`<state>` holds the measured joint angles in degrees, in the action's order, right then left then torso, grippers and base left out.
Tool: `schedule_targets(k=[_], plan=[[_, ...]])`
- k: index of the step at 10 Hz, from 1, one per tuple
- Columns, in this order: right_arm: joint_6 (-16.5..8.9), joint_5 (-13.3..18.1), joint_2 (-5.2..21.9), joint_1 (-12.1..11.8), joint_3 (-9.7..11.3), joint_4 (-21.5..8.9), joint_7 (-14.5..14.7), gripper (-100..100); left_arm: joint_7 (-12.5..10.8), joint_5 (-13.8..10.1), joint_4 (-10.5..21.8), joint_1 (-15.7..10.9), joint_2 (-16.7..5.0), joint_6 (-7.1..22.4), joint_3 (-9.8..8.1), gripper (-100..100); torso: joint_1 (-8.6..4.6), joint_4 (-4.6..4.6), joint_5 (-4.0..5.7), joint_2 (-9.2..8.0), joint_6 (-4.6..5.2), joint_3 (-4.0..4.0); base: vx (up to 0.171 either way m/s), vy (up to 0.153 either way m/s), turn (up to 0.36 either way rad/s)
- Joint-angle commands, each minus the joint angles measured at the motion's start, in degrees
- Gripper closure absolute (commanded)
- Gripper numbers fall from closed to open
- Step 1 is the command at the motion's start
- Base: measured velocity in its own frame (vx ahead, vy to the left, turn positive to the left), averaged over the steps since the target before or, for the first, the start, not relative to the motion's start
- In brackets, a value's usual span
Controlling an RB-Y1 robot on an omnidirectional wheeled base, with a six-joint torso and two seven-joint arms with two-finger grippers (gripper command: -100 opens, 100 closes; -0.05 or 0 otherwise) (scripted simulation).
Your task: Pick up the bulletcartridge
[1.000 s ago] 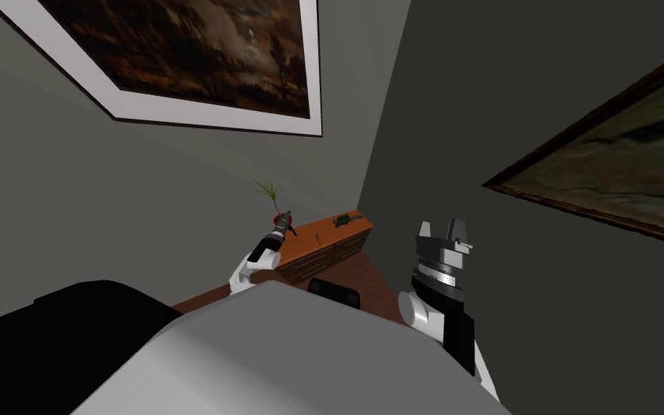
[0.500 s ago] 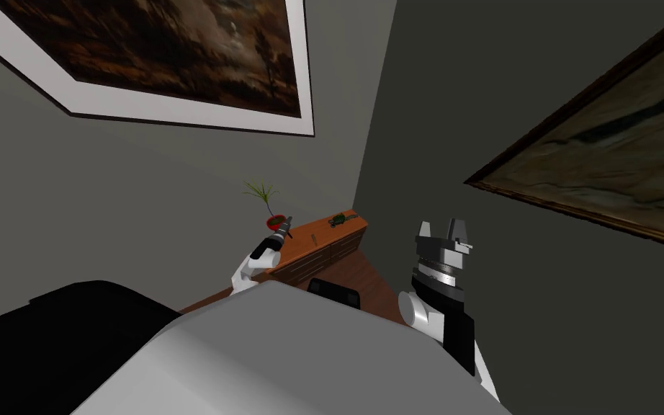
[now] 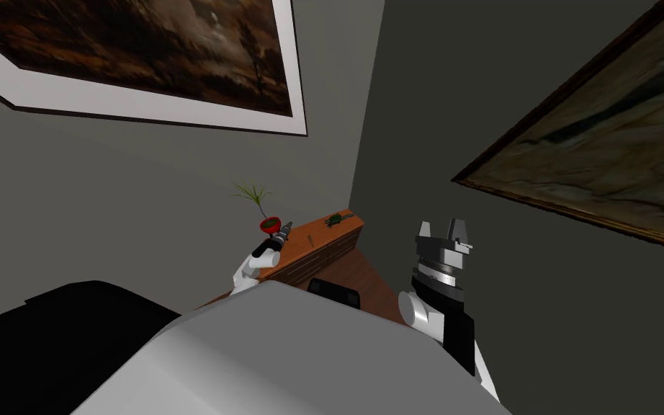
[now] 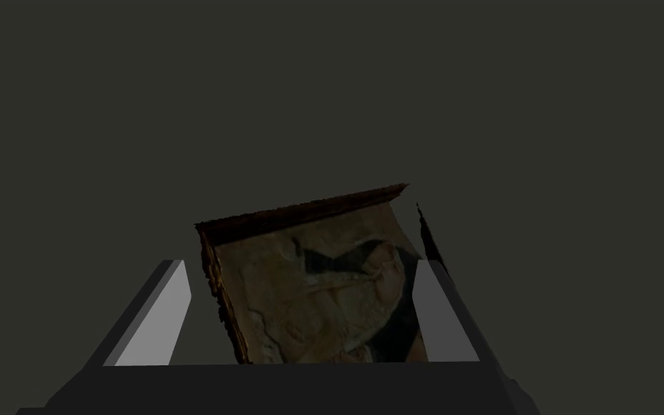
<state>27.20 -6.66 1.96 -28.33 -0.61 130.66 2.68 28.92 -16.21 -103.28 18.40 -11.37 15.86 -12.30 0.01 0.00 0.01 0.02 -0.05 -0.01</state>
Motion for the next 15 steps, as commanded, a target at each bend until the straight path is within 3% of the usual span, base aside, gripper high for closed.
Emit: schedule_targets(k=[1, 2, 5, 6, 11, 12, 13, 14, 15], plan=[[0.0, 0.0, 0.0, 0.0, 0.0, 0.0, 0.0, 0, 1.3, -1.2, 2.2, -0.7, -0.7, 2.9, -0.49, -100, 0.0, 0.0, 0.0, 0.0, 0.0, 0.0, 0.011, -0.011, -0.166], [0.0, 0.0, 0.0, 0.0, 0.0, 0.0, 0.0, 0, 1.3, -1.2, 2.2, -0.7, -0.7, 3.8, -0.49, -100, -0.01, 0.0, 0.0, 0.01, 0.04, 0.0, 0.013, -0.007, -0.108], [0.0, 0.0, 0.0, 0.0, 0.0, 0.0, 0.0, 0, 3.9, -3.2, 7.4, -2.5, -1.9, 8.6, -1.01, -100, -0.02, -0.01, 0.0, 0.05, 0.01, -0.03, 0.02, -0.011, -0.139], [0.0, 0.0, 0.0, 0.0, 0.0, 0.0, 0.0, 0, 3.9, -3.2, 7.4, -2.5, -1.9, 9.5, -1.01, -100, -0.03, -0.01, 0.0, 0.05, 0.03, -0.03, 0.016, -0.009, -0.117], [0.0, 0.0, 0.0, 0.0, 0.0, 0.0, 0.0, 0, 7.2, -5.9, 14.6, -5.3, -3.8, 17.3, -1.21, -100, -0.02, -0.01, 0.0, 0.04, -0.01, -0.03, 0.022, -0.009, -0.152], [0.0, 0.0, 0.0, 0.0, 0.0, 0.0, 0.0, 0, 7.2, -5.9, 15.9, -5.3, -3.8, 17.4, -1.21, -100, -0.03, -0.01, 0.0, 0.07, 0.03, -0.04, 0.023, -0.005, -0.109], [0.0, 0.0, 0.0, 0.0, 0.0, 0.0, 0.0, 0, 8.2, -6.7, 18.6, -6.2, -4.5, 19.5, -1.15, -100, -0.01, -0.02, 0.0, 0.06, -0.01, -0.04, 0.028, -0.006, -0.186], [0.0, 0.0, 0.0, 0.0, 0.0, 0.0, 0.0, 0, 8.2, -6.7, 18.8, -6.2, -4.5, 19.8, -1.15, -100, -0.02, -0.02, 0.0, 0.07, 0.02, -0.04, 0.022, -0.002, -0.082], [0.0, 0.0, 0.0, 0.0, 0.0, 0.0, 0.0, 0, 9.1, -7.5, 21.5, -7.2, -5.1, 21.7, -1.05, -100, -0.01, -0.01, 0.01, 0.05, -0.02, -0.03, 0.026, -0.008, -0.202]])
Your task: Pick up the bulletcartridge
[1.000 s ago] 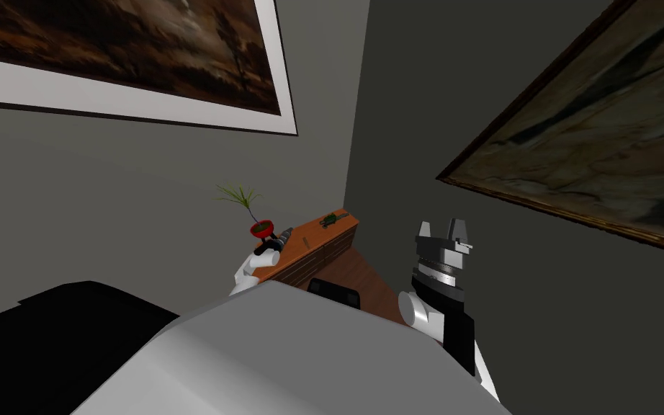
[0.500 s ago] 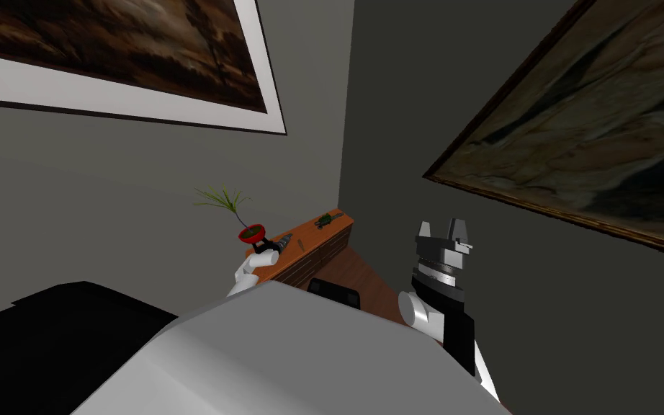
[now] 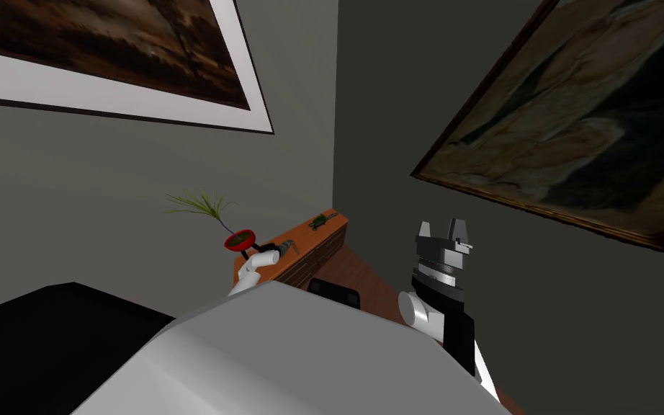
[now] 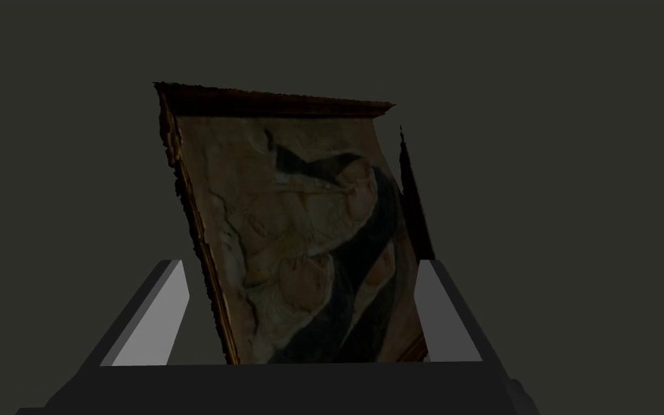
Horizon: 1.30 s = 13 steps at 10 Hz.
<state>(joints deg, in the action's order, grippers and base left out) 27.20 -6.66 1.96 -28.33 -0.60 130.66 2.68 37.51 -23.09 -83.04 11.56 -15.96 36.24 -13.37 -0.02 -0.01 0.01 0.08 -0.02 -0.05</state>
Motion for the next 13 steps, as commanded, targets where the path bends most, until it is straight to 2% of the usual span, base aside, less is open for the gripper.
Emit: schedule_targets(k=[1, 2, 3, 4, 5, 6, 7, 8, 9, 10, 11, 12, 13], plan=[[0.0, 0.0, 0.0, 0.0, 0.0, 0.0, 0.0, 0, 0.6, -0.7, 1.4, -0.4, -0.5, 1.8, 0.03, -100, 0.0, 0.0, 0.0, 0.0, 0.0, 0.0, 0.025, -0.002, -0.101], [0.0, 0.0, 0.0, 0.0, 0.0, 0.0, 0.0, 0, 1.4, -1.4, 3.8, -1.3, -1.1, 4.0, 0.17, -100, 0.02, 0.0, 0.01, -0.01, -0.05, 0.0, 0.031, -0.003, -0.14], [0.0, 0.0, 0.0, 0.0, 0.0, 0.0, 0.0, 0, 1.4, -1.4, 4.3, -1.3, -1.1, 4.1, 0.17, -100, 0.02, 0.0, 0.0, 0.01, -0.02, -0.01, 0.025, 0.0, -0.092], [0.0, 0.0, 0.0, 0.0, 0.0, 0.0, 0.0, 0, 2.2, -2.2, 6.7, -2.3, -1.8, 6.2, 0.35, -100, 0.02, 0.0, 0.0, -0.01, -0.05, 0.0, 0.027, -0.001, -0.166], [0.0, 0.0, 0.0, 0.0, 0.0, 0.0, 0.0, 0, 2.2, -2.2, 7.1, -2.3, -1.8, 6.2, 0.35, -100, 0.02, 0.0, 0.0, 0.0, -0.02, 0.0, 0.024, 0.002, -0.111], [0.0, 0.0, 0.0, 0.0, 0.0, 0.0, 0.0, 0, 3.0, -2.9, 9.1, -3.2, -2.4, 8.3, 0.54, -100, 0.03, 0.0, 0.0, -0.01, -0.05, 0.0, 0.031, 0.003, -0.193], [0.0, 0.0, 0.0, 0.0, 0.0, 0.0, 0.0, 0, 3.0, -2.9, 9.8, -3.2, -2.4, 8.3, 0.54, -100, 0.04, 0.0, 0.0, 0.01, -0.02, -0.01, 0.028, 0.007, -0.079], [0.0, 0.0, 0.0, 0.0, 0.0, 0.0, 0.0, 0, 3.7, -3.5, 11.9, -4.1, -3.1, 10.2, 0.74, -100, 0.04, -0.01, 0.0, 0.0, -0.06, 0.0, 0.031, 0.002, -0.137], [0.0, 0.0, 0.0, 0.0, 0.0, 0.0, 0.0, 0, 3.7, -3.5, 12.4, -4.1, -3.1, 10.2, 0.74, -100, 0.04, 0.0, 0.0, 0.01, -0.04, -0.01, 0.025, 0.007, -0.089], [0.0, 0.0, 0.0, 0.0, 0.0, 0.0, 0.0, 0, 4.4, -4.1, 14.4, -4.9, -3.8, 12.0, 0.95, -100, 0.04, 0.0, 0.0, -0.01, -0.06, 0.0, 0.027, 0.006, -0.182], [0.0, 0.0, 0.0, 0.0, 0.0, 0.0, 0.0, 0, 4.4, -4.1, 14.9, -4.9, -3.8, 12.0, 0.95, -100, 0.04, 0.0, 0.0, 0.01, -0.02, 0.0, 0.024, 0.009, -0.078], [0.0, 0.0, 0.0, 0.0, 0.0, 0.0, 0.0, 0, 5.0, -4.7, 17.1, -5.7, -4.6, 13.7, 1.15, -100, 0.05, 0.0, 0.0, -0.02, -0.07, 0.0, 0.028, 0.009, -0.121], [0.0, 0.0, 0.0, 0.0, 0.0, 0.0, 0.0, 0, 5.0, -4.7, 17.3, -5.7, -4.6, 13.7, 1.15, -100, 0.05, 0.0, 0.0, 0.0, -0.04, 0.0, 0.023, 0.009, -0.084]])
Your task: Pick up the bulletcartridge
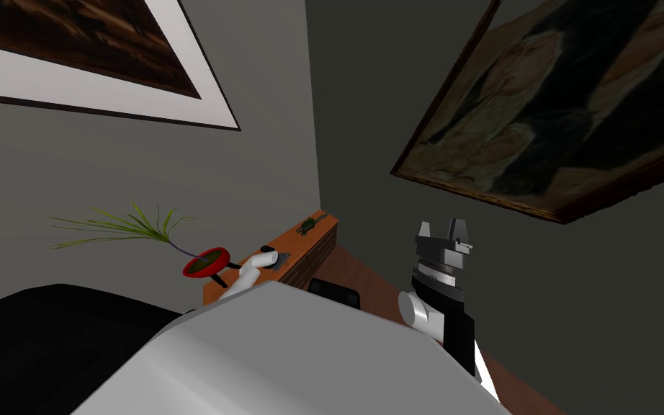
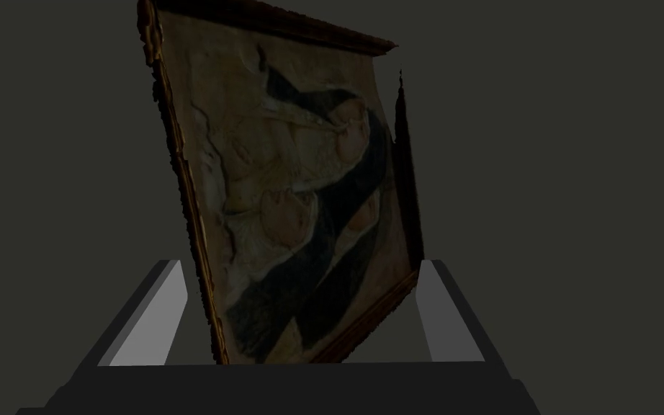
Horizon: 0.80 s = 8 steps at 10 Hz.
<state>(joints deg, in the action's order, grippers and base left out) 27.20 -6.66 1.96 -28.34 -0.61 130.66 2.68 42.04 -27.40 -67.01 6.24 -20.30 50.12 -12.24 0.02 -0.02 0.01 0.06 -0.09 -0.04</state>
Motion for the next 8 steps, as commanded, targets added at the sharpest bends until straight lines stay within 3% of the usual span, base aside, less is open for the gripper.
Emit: schedule_targets(k=[1, 8], plan=[[0.0, 0.0, 0.0, 0.0, 0.0, 0.0, 0.0, 0, 1.0, -0.9, 2.9, -1.1, -1.0, 1.4, 0.22, -100, 0.0, 0.0, 0.0, 0.0, 0.0, 0.0, 0.028, 0.008, -0.145], [0.0, 0.0, 0.0, 0.0, 0.0, 0.0, 0.0, 0, 3.0, -2.8, 11.3, -3.8, -4.7, 7.0, 0.95, -100, 0.08, -0.01, -0.01, 0.06, 0.01, -0.03, 0.032, 0.024, -0.112]])
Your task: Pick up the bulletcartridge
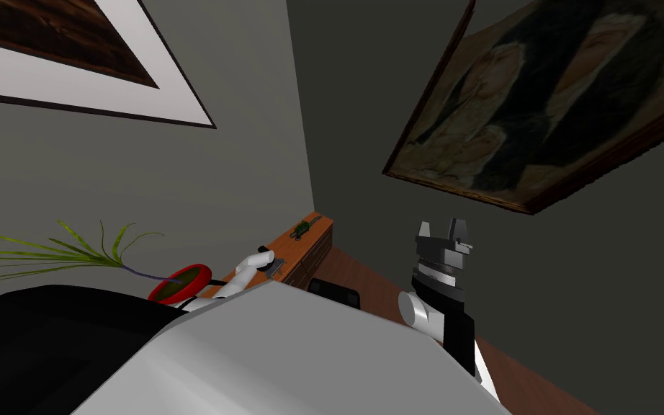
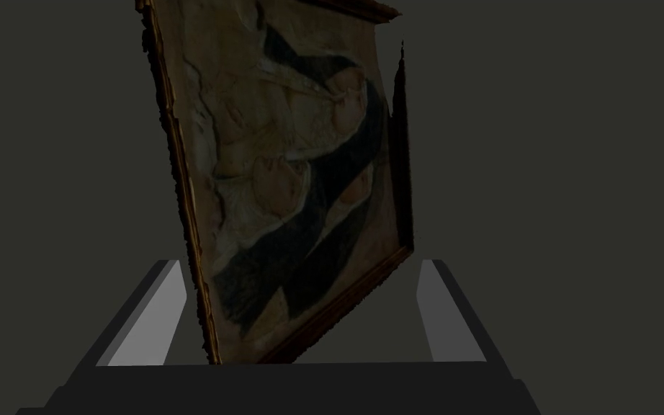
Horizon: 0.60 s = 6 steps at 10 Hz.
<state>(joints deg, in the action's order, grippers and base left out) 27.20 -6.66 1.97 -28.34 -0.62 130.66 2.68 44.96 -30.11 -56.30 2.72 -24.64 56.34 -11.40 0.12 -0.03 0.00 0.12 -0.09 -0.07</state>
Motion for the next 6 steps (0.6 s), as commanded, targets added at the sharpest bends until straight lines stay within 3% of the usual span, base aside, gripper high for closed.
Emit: schedule_targets(k=[1, 3, 4, 5, 6], plan=[[0.0, 0.0, 0.0, 0.0, 0.0, 0.0, 0.0, 0, 0.4, -0.4, 2.0, -0.7, -1.4, 1.8, 0.23, -100, 0.0, 0.0, 0.0, 0.0, 0.0, 0.0, 0.047, 0.066, -0.09], [0.0, 0.0, 0.0, 0.0, 0.0, 0.0, 0.0, 0, 0.3, -0.4, 1.7, -0.6, -1.3, 1.8, 0.23, -100, 0.14, 0.0, -0.03, 0.01, -0.02, -0.01, 0.025, 0.055, -0.029], [0.0, 0.0, 0.0, 0.0, 0.0, 0.0, 0.0, 0, 0.4, -0.4, 1.8, -0.6, -1.4, 1.9, 0.21, 0, 0.0, 0.01, -0.02, -0.07, -0.02, 0.03, 0.003, 0.007, 0.0], [0.0, 0.0, 0.0, 0.0, 0.0, 0.0, 0.0, 0, -0.5, 0.4, 3.3, -0.8, -0.2, -0.1, 0.94, -100, -0.1, 0.02, 0.01, -0.11, -0.02, 0.06, 0.001, 0.04, -0.048], [0.0, 0.0, 0.0, 0.0, 0.0, 0.0, 0.0, 0, -0.7, 0.7, 3.7, -0.9, 0.1, -0.6, 1.12, -100, -0.02, 0.02, -0.01, -0.13, -0.01, 0.07, -0.003, 0.058, -0.04]])
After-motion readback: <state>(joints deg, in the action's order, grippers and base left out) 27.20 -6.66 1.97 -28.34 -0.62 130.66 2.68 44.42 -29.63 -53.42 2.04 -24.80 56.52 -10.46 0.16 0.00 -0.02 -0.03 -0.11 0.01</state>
